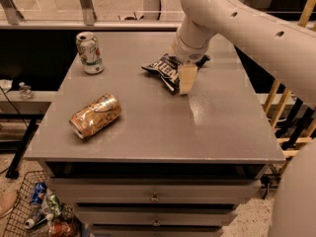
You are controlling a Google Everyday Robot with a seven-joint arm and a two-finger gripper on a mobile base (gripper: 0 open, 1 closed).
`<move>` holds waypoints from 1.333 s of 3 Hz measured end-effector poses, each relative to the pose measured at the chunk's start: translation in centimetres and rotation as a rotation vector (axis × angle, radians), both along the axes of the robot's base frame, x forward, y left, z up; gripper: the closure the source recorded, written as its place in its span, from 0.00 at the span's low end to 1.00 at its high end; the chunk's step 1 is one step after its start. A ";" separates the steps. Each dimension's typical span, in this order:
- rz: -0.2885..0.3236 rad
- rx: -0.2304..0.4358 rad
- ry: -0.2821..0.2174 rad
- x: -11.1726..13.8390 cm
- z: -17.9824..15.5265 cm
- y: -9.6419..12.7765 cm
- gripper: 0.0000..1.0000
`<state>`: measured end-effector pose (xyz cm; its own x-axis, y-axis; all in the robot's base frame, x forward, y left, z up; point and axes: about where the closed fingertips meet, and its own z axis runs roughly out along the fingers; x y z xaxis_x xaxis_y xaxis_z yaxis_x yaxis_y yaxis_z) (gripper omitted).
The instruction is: Move blue chip bag near orange can
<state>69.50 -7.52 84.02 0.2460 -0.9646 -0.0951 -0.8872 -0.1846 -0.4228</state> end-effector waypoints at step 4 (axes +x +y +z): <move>0.004 -0.039 -0.130 -3.7 9.8 -2.2 1.00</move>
Offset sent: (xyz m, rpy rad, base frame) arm -0.0034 -0.0138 0.0350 -0.0906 -0.0463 0.0029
